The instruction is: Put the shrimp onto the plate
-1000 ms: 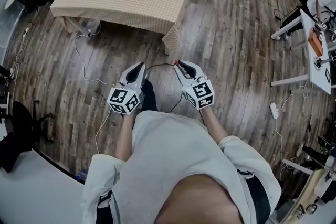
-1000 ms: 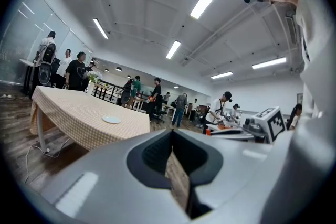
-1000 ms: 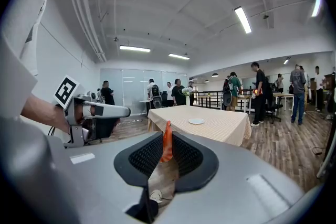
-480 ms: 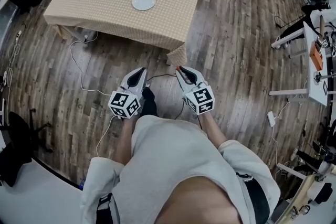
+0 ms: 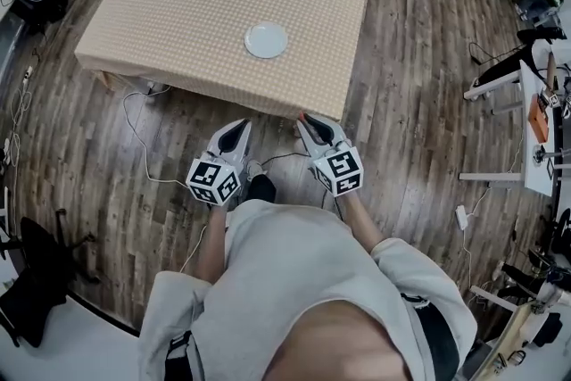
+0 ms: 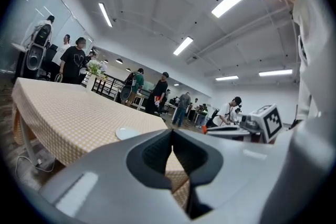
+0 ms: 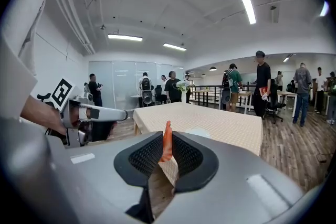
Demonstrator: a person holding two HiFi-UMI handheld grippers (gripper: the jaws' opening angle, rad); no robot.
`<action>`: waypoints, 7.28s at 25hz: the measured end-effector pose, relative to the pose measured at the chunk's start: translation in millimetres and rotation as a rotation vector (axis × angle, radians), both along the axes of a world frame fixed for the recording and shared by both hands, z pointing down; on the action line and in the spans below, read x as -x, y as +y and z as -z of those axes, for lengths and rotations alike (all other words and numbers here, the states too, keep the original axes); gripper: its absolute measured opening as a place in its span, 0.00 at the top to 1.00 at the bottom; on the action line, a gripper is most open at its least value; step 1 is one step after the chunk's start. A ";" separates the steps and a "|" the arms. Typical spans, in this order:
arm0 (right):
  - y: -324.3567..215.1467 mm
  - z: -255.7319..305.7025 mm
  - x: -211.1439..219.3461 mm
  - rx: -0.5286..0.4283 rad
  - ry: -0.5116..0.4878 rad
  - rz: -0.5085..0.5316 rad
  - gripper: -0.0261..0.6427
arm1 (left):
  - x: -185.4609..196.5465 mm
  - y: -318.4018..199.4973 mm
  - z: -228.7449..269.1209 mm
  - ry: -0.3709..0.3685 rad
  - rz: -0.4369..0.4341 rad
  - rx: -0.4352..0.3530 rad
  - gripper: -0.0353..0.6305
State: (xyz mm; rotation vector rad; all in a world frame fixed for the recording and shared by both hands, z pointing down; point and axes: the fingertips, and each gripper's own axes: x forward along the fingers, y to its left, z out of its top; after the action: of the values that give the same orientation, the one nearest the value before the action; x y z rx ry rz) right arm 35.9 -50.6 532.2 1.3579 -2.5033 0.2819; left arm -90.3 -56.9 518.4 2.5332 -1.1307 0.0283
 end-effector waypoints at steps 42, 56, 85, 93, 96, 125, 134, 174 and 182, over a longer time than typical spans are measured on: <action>-175.8 -0.9 -16.5 0.007 -0.028 0.024 0.88 | -17.8 -168.3 3.5 -0.040 0.021 0.015 0.93; -242.0 13.4 -39.7 -0.040 -0.066 0.140 0.88 | -54.6 -222.0 17.1 -0.067 0.114 -0.021 0.93; -243.9 -54.6 9.6 0.163 -0.052 0.088 0.88 | -5.4 -242.6 -38.4 -0.075 0.051 0.145 0.93; -228.6 -92.6 19.9 0.266 -0.040 0.082 0.88 | 4.8 -235.3 -78.9 -0.072 0.031 0.243 0.93; -222.9 -106.1 16.8 0.302 -0.037 0.070 0.88 | 4.4 -234.3 -91.9 -0.071 0.021 0.271 0.93; -349.7 -162.4 44.9 0.303 0.169 0.238 0.88 | 21.4 -221.8 -102.5 -0.040 0.088 0.319 0.93; -332.6 -181.1 58.5 0.122 0.673 0.649 0.88 | 29.0 -213.2 -104.3 -0.024 0.111 0.325 0.93; -319.2 -158.1 82.4 0.094 0.641 0.701 0.96 | 42.8 -209.7 -88.4 -0.017 0.130 0.281 0.93; -313.3 -111.3 83.4 0.039 0.581 0.559 0.96 | 41.4 -218.2 -52.8 -0.022 0.074 0.169 0.93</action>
State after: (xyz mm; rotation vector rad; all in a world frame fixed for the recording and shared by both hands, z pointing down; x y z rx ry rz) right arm -47.5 -363.9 643.5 0.5585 -2.2249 -0.1634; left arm -131.8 -275.2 571.2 2.3474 -1.1774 0.1281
